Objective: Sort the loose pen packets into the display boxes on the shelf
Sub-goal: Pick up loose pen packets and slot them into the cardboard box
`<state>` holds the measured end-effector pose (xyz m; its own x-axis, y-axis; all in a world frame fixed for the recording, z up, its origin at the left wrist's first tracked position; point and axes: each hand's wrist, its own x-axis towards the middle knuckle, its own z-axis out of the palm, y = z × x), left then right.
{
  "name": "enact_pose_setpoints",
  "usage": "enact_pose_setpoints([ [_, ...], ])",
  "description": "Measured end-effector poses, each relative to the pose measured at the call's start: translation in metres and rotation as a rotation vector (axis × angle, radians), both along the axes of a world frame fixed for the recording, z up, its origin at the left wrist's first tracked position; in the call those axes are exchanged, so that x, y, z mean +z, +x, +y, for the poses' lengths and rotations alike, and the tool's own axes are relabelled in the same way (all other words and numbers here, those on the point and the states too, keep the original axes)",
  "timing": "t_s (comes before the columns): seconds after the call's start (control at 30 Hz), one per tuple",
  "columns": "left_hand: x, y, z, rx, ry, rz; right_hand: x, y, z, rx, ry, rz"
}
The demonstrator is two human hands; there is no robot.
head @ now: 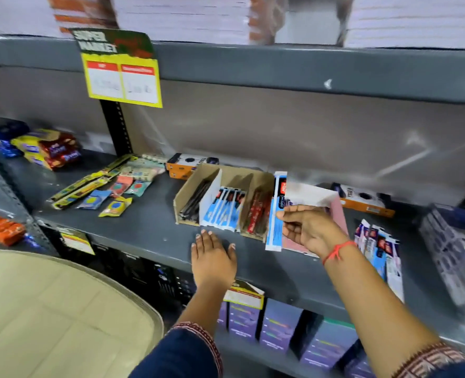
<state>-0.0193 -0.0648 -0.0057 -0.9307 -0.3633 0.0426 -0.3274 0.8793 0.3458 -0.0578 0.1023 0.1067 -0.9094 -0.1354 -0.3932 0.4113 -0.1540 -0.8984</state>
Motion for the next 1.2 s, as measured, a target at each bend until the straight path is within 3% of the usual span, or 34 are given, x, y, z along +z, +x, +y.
enact_pose_setpoints([
  [0.13, 0.000, -0.002, -0.063, 0.020, -0.032, -0.033, -0.007, -0.011, -0.062, 0.054, 0.048, -0.024],
  [0.3, -0.010, -0.007, -0.086, -0.075, -0.041, -0.027, -0.025, -0.026, -0.129, 0.002, 0.178, 0.053],
  [0.43, -0.016, -0.009, -0.085, -0.076, -0.017, 0.011, -0.034, -0.050, -0.154, -0.142, 0.542, 0.211],
  [0.6, -0.020, -0.009, -0.086, -0.071, 0.036, 0.086, -0.029, -0.074, -0.163, -0.132, 0.877, 0.305],
  [0.83, -0.019, -0.006, -0.084, -0.059, 0.023, 0.093, -0.048, -0.096, -0.171, -0.043, 0.963, 0.149],
  [0.93, -0.012, -0.005, -0.084, -0.091, -0.061, 0.088, -0.061, -0.099, -0.171, -0.099, 1.050, 0.180],
  [1.2, -0.017, -0.007, -0.085, -0.066, -0.028, 0.065, -0.066, -0.091, -0.173, -0.081, 1.218, 0.362],
])
